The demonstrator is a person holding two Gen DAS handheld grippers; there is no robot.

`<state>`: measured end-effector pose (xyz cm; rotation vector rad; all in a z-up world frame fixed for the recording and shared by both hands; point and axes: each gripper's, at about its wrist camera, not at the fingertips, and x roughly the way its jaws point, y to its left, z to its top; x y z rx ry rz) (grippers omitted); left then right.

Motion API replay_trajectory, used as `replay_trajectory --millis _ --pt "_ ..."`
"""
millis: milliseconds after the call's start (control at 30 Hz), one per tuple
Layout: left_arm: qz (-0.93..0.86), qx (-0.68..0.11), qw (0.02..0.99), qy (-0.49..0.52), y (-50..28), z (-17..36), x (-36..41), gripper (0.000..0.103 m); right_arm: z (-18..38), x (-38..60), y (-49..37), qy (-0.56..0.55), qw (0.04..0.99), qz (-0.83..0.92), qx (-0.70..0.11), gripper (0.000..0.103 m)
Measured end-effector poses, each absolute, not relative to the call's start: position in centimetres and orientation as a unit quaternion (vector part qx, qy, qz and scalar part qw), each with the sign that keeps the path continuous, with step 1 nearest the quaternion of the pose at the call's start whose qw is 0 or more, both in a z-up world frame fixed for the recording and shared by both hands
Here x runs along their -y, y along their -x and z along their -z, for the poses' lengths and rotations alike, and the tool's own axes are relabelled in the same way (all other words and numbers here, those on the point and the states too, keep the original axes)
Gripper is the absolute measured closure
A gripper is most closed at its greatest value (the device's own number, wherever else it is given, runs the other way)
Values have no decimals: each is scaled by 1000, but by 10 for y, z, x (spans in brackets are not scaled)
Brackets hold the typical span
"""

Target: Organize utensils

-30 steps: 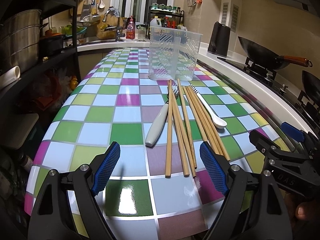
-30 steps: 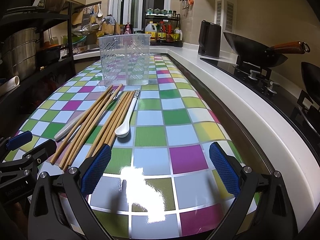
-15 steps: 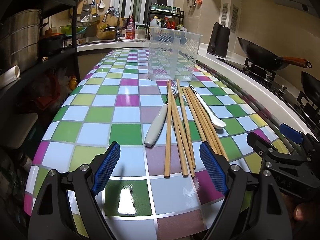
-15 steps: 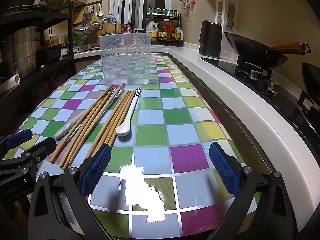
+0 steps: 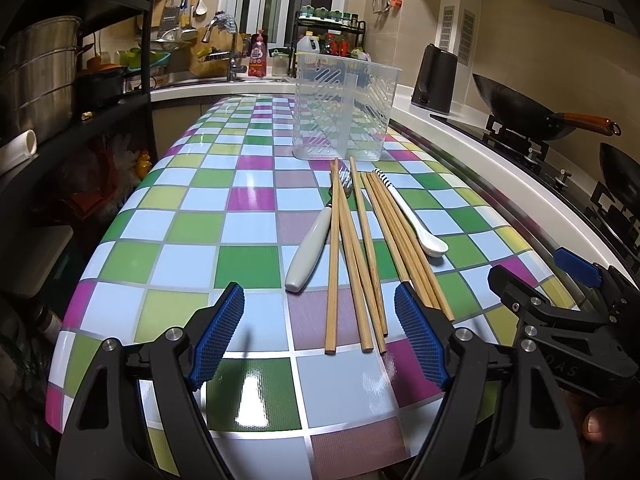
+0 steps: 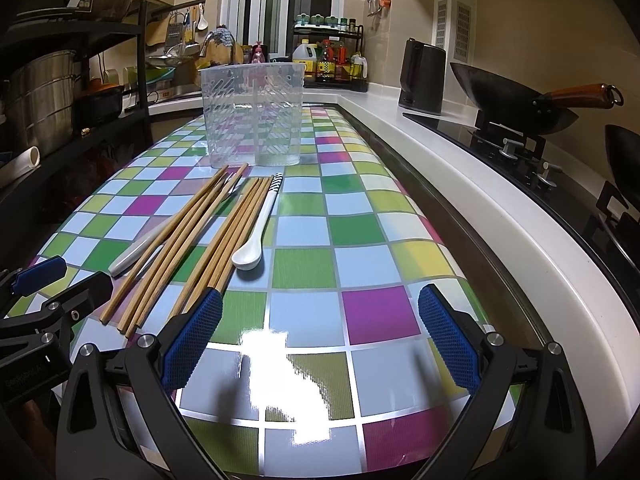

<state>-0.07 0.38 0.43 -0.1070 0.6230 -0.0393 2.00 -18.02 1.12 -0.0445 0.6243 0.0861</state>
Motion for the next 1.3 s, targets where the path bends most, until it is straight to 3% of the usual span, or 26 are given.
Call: replay_trajectory --millis 100,133,233,300,367,633,800,1033,1133,1233,1300 --pt "16 -310 950 46 0 -3 -2 39 -11 180 -20 21 951 -46 -306 7" --pt "16 -315 948 44 -1 -1 -2 48 -12 179 -21 20 951 -49 -306 8" --pt "20 -331 942 51 -3 4 -4 70 -15 182 -27 1 948 -73 -309 23" --pt "23 -337 940 52 -6 6 -4 79 -16 185 -36 -18 943 -97 -317 40" --pt "23 -339 939 55 -7 6 -4 80 -14 185 -44 -28 938 -109 -328 50" --pt "25 -350 935 53 -13 9 2 81 -1 181 -87 -96 899 -143 -403 53" --pt "22 -354 934 49 -14 12 2 82 11 179 -104 -130 875 -161 -436 64" --pt "21 -355 934 40 -18 14 7 82 11 173 -112 -133 863 -184 -452 64" --pt "18 -352 936 23 -19 16 13 82 12 171 -113 -128 858 -189 -460 82" --pt "14 -348 937 8 -19 16 17 82 11 171 -110 -118 863 -179 -457 86" --pt "14 -347 938 2 -19 16 19 88 10 175 -108 -117 866 -165 -457 90"
